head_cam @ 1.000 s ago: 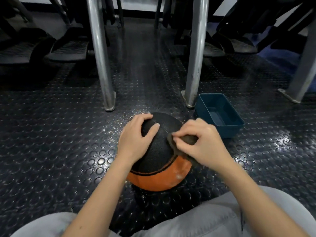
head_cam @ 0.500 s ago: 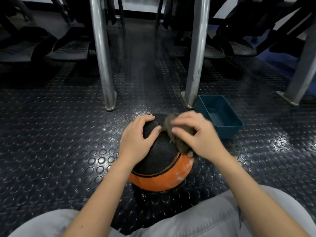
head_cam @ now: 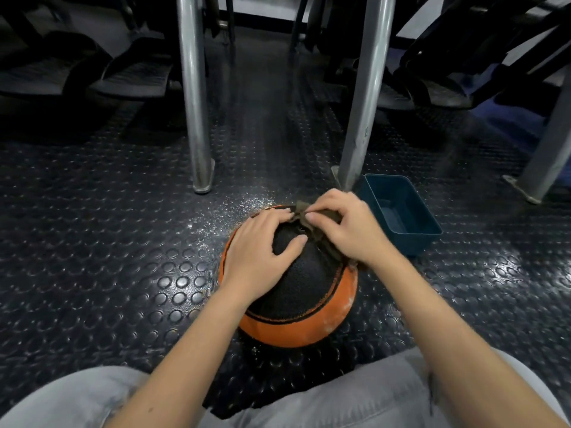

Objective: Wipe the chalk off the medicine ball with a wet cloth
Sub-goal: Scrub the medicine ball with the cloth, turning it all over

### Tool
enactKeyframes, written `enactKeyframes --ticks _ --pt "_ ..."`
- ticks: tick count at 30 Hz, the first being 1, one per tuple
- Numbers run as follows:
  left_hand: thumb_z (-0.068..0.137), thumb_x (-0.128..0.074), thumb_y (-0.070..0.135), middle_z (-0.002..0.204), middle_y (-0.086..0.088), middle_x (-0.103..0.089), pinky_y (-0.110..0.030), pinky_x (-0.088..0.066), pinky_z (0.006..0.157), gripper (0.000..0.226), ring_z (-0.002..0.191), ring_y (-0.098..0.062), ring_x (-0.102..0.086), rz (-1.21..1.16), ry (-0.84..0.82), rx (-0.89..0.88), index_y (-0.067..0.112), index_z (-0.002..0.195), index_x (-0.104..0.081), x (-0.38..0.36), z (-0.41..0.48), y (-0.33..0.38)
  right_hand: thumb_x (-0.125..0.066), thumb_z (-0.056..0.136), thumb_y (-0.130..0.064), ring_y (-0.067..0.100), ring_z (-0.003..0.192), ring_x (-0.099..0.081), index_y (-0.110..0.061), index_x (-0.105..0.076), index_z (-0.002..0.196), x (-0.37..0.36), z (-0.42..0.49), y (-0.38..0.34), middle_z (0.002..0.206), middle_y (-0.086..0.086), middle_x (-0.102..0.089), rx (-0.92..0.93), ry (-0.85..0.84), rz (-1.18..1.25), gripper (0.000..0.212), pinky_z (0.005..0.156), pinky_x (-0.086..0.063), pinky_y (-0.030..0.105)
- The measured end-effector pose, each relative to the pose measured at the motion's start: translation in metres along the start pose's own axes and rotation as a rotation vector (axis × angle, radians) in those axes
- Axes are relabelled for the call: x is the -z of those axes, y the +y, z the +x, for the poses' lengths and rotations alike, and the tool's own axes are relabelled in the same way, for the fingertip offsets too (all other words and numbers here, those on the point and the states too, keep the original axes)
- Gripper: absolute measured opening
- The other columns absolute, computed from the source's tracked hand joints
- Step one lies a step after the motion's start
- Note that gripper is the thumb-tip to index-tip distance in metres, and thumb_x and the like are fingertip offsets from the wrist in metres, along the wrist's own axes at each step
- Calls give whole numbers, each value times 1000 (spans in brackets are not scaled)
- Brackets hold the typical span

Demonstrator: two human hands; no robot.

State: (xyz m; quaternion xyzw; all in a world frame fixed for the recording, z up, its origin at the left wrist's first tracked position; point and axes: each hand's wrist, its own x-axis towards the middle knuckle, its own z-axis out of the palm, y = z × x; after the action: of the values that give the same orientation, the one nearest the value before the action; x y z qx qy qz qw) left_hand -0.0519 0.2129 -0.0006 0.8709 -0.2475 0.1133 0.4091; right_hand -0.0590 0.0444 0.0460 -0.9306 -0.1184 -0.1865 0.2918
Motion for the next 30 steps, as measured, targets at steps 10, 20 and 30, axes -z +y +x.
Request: enactKeyframes --ticks 10,20,30 --pt "77 -42 61 122 21 -53 -18 -29 95 53 113 1 -45 -11 38 48 27 114 -58 0 -7 1 -67 86 -18 10 88 -60 -15 -73 88 12 3 10 90 -4 -65 -288 -80 118 7 83 -44 23" --pt "78 -44 61 118 29 -45 -21 -28 102 53 118 2 -42 -4 19 -25 27 116 -59 -3 -10 6 -62 89 -18 16 99 -61 -11 -73 95 7 -2 51 101 3 -69 -523 -143 -14 14 95 -44 30" --pt "73 -42 64 114 22 -57 -40 -37 103 57 112 -6 -53 -117 67 110 27 111 -62 6 7 -7 -62 84 -31 15 83 -49 -22 -73 91 15 -51 -23 85 -8 -58 -8 -153 23 16 77 -38 20"
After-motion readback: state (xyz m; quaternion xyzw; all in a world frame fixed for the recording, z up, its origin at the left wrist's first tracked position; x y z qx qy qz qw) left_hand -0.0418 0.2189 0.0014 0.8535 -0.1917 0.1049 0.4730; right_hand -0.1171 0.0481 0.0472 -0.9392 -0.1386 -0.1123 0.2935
